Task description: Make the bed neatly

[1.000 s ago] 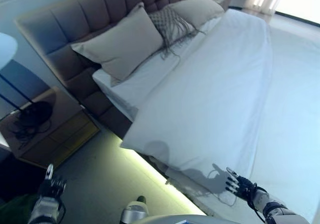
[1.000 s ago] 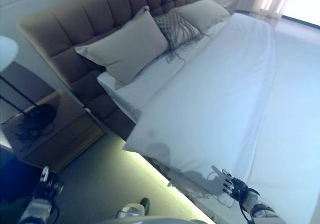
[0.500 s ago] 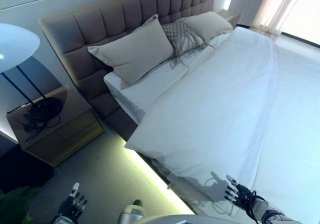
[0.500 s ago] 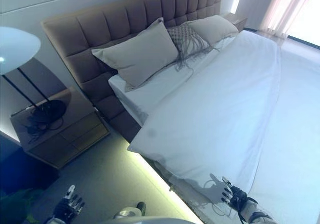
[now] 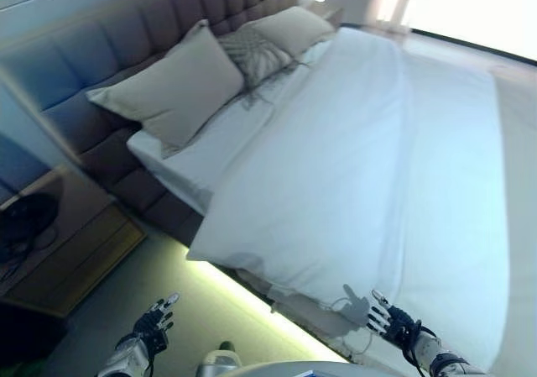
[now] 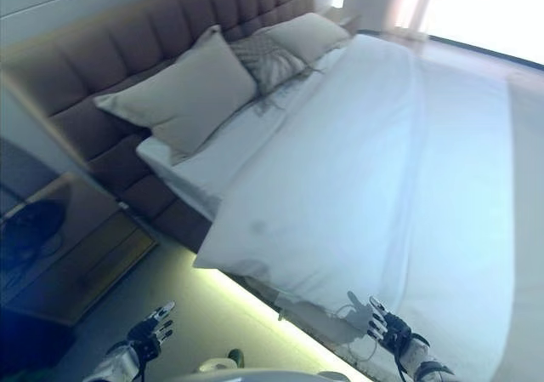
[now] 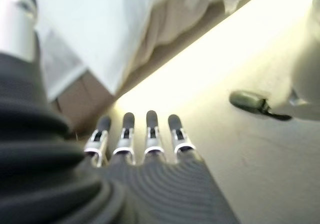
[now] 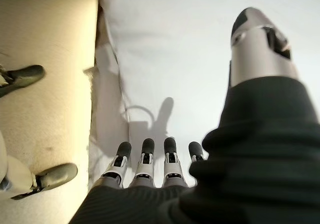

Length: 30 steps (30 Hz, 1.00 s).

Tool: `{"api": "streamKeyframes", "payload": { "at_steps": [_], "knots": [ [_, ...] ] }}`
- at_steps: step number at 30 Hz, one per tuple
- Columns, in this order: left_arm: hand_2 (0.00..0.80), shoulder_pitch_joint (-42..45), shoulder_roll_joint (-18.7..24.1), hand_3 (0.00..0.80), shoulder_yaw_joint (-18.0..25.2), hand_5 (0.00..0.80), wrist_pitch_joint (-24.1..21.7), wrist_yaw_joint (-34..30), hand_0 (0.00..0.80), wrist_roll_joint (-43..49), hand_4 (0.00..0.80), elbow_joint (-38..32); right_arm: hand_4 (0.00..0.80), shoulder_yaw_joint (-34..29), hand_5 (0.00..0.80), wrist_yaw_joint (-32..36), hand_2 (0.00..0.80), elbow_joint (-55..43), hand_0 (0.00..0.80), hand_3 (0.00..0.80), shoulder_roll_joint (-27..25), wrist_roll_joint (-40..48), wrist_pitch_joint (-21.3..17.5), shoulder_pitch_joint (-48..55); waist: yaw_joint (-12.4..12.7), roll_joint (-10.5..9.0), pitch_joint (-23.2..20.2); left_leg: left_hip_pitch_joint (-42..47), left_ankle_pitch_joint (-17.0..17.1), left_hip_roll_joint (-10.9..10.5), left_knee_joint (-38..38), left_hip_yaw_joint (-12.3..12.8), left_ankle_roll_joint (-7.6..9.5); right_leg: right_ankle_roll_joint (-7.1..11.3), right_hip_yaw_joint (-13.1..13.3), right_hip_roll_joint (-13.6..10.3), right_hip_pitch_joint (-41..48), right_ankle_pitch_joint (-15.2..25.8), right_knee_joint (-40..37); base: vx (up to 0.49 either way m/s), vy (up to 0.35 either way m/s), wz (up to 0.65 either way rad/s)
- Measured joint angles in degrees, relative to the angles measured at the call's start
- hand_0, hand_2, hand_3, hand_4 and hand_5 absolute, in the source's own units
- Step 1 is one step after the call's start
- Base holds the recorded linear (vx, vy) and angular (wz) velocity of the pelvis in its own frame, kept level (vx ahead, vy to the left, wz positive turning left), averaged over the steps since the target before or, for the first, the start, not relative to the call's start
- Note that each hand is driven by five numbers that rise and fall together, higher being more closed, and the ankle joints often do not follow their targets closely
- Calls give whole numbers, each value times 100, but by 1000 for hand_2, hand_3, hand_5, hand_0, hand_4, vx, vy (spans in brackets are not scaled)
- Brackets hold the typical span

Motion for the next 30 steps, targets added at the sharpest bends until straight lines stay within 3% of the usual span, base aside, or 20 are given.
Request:
{"api": "streamKeyframes", "payload": {
  "at_steps": [2, 5, 9, 14, 20, 23, 25, 26, 27, 29, 30],
  "knots": [
    [0, -170, -59, 0, -77, 0, 3, 4, 0, 213, 0, 212, 0, 3, 0, -139, 0, 60, 0, 0, 37, 0, -5, 45, -140, -34, -88, 95, -44, 68, -12, 190, -41, -28, 153, 52, -14, 52, -44, 114, -85, -52],
    [0, -237, -172, 0, -196, 0, 4, 12, 0, 488, 0, 351, 0, -1, 0, -192, 0, 193, 0, 0, 87, 1, 12, 146, -104, -20, -254, 194, -107, 230, -28, 601, -111, -41, 96, 74, -173, 188, -72, 111, -130, -67],
    [0, -98, -377, 0, -188, 0, 9, 75, 0, 602, 0, 628, 0, -2, 0, -164, 0, 271, 0, 0, 349, 18, 10, 293, -107, 54, -344, 401, -191, 432, 0, 1111, -242, -49, -565, 49, -295, 424, -112, 107, -194, -72],
    [0, -90, -763, 0, -172, 0, 112, 13, 0, 368, 0, 873, 0, -8, 0, -145, 0, 359, 0, 0, 403, 289, -194, 579, -128, 111, -403, 376, -207, 517, 12, 1061, -277, -103, -470, 193, -375, 485, -144, 132, -259, -16],
    [0, -92, -756, 0, -111, 0, -6, 28, 0, 305, 0, 927, 0, -19, 0, -58, 0, 400, 0, 0, 408, 317, -496, 560, -117, 89, -371, 349, -314, 612, 252, 1091, -334, -135, -414, 226, -415, 420, -9, 99, -246, -7],
    [0, -92, -725, 0, -104, 0, -19, 116, 0, 298, 0, 969, 0, 28, 0, -154, 0, 371, 0, 0, 417, 308, -501, 348, -86, 102, -213, 230, -491, 777, 872, 959, -320, -244, -277, 240, -613, 216, 388, 100, -89, -39],
    [0, -79, -716, 0, -32, 0, -21, 123, 0, 148, 0, 999, 0, 39, 0, -213, 0, 358, 0, 0, 413, 307, -501, 173, -58, 43, -73, 30, -470, 789, 1494, 723, -292, -298, -186, 168, -623, 224, 407, 159, 49, -44],
    [0, -83, -733, 0, -35, 0, -29, 109, 0, 76, 0, 986, 0, 36, 0, -269, 0, 351, 0, 0, 392, 305, -500, 153, -77, -71, -24, -167, -479, 748, 1834, 492, -298, -350, -84, 88, -609, 273, 354, 163, 138, -33],
    [0, -83, -785, 0, -37, 0, -42, 77, 0, 16, 0, 970, 0, 46, 0, -314, 0, 359, 0, 0, 362, 302, -499, 153, -85, -36, 9, -284, -560, 648, 1962, 305, -330, -365, -27, 37, -612, 308, 314, 163, 170, -31],
    [0, -36, -941, 0, -43, 0, -48, 54, 0, -94, 0, 721, 0, 58, 0, -419, 0, 361, 0, 0, 162, 305, -484, 176, -104, 183, 83, -226, -710, 101, 1230, 8, -202, -284, 79, -49, -765, 405, 328, 144, 173, -34],
    [0, -57, -994, 0, -57, 0, -63, 54, 0, -197, 0, 583, 0, 63, 0, -473, 0, 377, 0, 0, 124, 307, -488, 187, -60, 297, 120, -219, -760, -130, 885, -178, 224, -223, 173, -53, -929, 480, 364, 121, 129, -65]
  ]
}}
